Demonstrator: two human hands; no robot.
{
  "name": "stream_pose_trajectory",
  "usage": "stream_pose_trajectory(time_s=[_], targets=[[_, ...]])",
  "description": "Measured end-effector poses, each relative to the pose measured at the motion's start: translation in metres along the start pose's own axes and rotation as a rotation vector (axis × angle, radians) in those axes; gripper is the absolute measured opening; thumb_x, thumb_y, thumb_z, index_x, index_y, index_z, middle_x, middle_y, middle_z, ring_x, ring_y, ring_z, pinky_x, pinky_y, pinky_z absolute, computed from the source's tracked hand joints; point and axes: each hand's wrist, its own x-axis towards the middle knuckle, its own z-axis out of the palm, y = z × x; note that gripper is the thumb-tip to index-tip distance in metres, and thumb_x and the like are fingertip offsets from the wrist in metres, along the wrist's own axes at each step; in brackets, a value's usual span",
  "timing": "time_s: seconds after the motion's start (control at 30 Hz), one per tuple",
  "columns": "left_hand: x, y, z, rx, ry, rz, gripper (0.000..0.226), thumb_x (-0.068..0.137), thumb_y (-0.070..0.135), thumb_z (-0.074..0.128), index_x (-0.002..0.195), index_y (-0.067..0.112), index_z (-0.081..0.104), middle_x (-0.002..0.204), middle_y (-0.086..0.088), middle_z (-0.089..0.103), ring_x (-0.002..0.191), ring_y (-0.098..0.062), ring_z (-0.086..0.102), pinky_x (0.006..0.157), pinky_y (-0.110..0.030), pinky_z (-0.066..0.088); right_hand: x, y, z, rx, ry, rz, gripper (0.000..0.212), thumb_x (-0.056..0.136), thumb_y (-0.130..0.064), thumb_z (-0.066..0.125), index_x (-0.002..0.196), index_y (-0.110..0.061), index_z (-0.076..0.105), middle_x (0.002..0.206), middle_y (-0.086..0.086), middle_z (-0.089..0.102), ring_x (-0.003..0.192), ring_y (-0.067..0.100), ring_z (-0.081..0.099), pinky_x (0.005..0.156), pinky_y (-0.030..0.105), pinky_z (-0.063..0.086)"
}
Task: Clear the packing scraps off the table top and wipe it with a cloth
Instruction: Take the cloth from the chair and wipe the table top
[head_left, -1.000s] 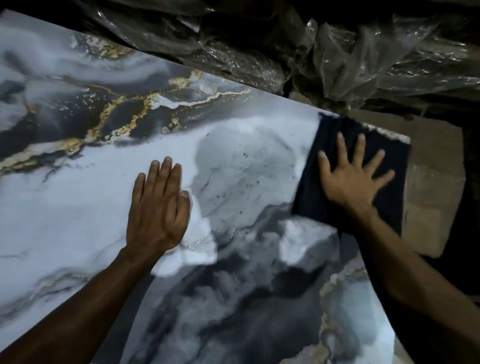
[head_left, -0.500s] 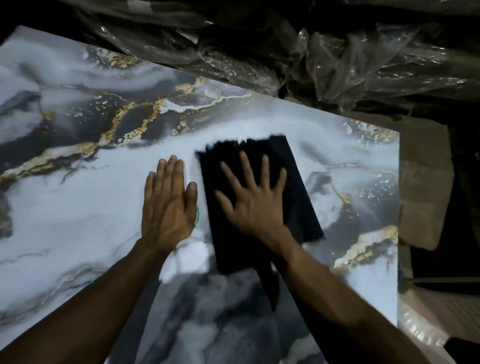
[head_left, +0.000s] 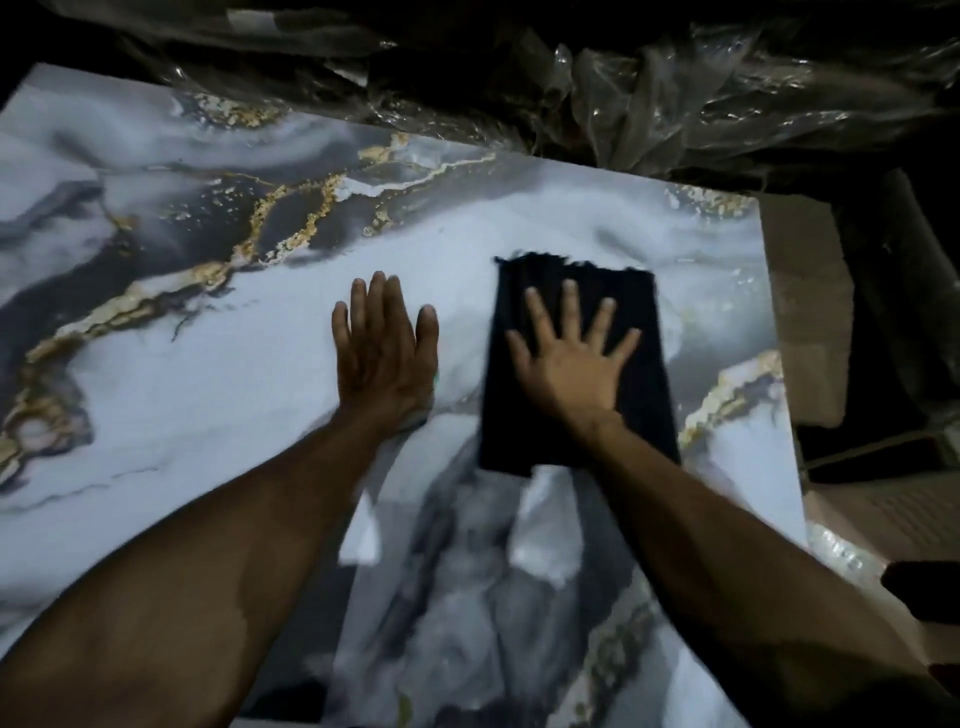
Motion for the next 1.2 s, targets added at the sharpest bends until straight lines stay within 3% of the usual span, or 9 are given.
stream_pose_trajectory(time_s=[0.17,0.33,0.5,0.57,0.7,0.8,0.93,1.07,1.2], targets=[[0.002,-0.011,-0.013,-0.308,-0.013,-0.026,0.066,0.098,0.043,0.017,0.151,0.004,0.027,0.157,-0.014,0.029,0.148,-0.026,0.02,0.121,-0.037,0.009,-0.122,-0.044,0.037,-0.026,0.083,-0.182,0.061,0.092,-0.066,0.028,0.15,-0.045,0.026,0.164,0.0,0.015,0.147,0.046,0.011,0.109,0.075,0.007],[-0.038,-0.062,-0.031,-0.014,-0.057,0.143,0.067,0.092,0.043,0.031,0.146,0.003,0.034,0.156,-0.017,0.031,0.147,-0.035,0.022,0.119,-0.047,0.015,-0.223,0.018,0.05,-0.076,0.011,-0.055,0.065,0.089,-0.067,0.031,0.15,-0.045,0.028,0.162,-0.001,0.021,0.146,0.044,0.02,0.11,0.072,0.014],[-0.083,-0.119,-0.047,0.199,-0.122,0.215,0.078,0.089,0.055,0.026,0.15,0.006,0.027,0.16,-0.015,0.021,0.149,-0.033,0.013,0.119,-0.049,0.009,-0.183,0.072,0.029,0.019,-0.069,0.247,0.07,0.085,-0.076,0.007,0.15,-0.052,-0.001,0.164,-0.009,-0.008,0.15,0.039,-0.005,0.112,0.071,0.002],[-0.092,-0.128,-0.049,0.238,-0.119,0.218,0.078,0.09,0.058,0.019,0.151,0.011,0.026,0.161,-0.012,0.019,0.15,-0.031,0.011,0.119,-0.049,0.007,-0.147,0.061,0.02,0.055,-0.048,0.268,0.067,0.09,-0.074,0.011,0.152,-0.049,0.0,0.164,-0.007,-0.012,0.149,0.04,-0.01,0.111,0.072,-0.001],[-0.096,-0.128,-0.046,0.238,-0.089,0.223,0.074,0.09,0.056,0.022,0.15,0.014,0.029,0.161,-0.01,0.021,0.149,-0.031,0.014,0.118,-0.051,0.009,-0.115,-0.016,0.023,0.03,-0.03,0.111,0.064,0.094,-0.068,0.018,0.152,-0.047,0.002,0.165,-0.002,-0.007,0.148,0.044,-0.009,0.109,0.074,-0.005],[-0.096,-0.128,-0.047,0.201,-0.076,0.206,0.069,0.091,0.052,0.026,0.15,0.016,0.032,0.16,-0.008,0.023,0.149,-0.029,0.016,0.119,-0.05,0.01,-0.156,-0.065,0.043,-0.004,0.028,-0.055,0.063,0.092,-0.066,0.028,0.151,-0.045,0.022,0.165,0.001,0.011,0.147,0.048,0.006,0.108,0.075,0.002],[-0.098,-0.126,-0.048,0.199,-0.049,0.215,0.064,0.092,0.048,0.03,0.147,0.015,0.035,0.158,-0.01,0.028,0.147,-0.031,0.021,0.117,-0.051,0.015,-0.239,-0.053,0.062,-0.035,0.019,-0.119,0.062,0.092,-0.067,0.03,0.15,-0.047,0.025,0.164,-0.002,0.013,0.148,0.044,0.011,0.111,0.072,0.006],[-0.099,-0.124,-0.048,0.217,-0.019,0.233,0.062,0.093,0.046,0.034,0.144,0.012,0.037,0.155,-0.013,0.033,0.144,-0.035,0.027,0.115,-0.054,0.02,-0.264,0.009,0.055,-0.058,-0.021,0.035,0.068,0.087,-0.073,0.025,0.151,-0.048,0.021,0.164,-0.005,0.012,0.149,0.039,0.012,0.113,0.069,0.009],[-0.099,-0.125,-0.046,0.224,-0.006,0.226,0.063,0.092,0.047,0.032,0.145,0.013,0.036,0.156,-0.013,0.031,0.145,-0.033,0.024,0.117,-0.052,0.017,-0.21,0.05,0.039,0.042,-0.067,0.293,0.071,0.085,-0.078,0.006,0.15,-0.052,-0.003,0.164,-0.009,-0.013,0.15,0.035,-0.011,0.114,0.068,-0.001]])
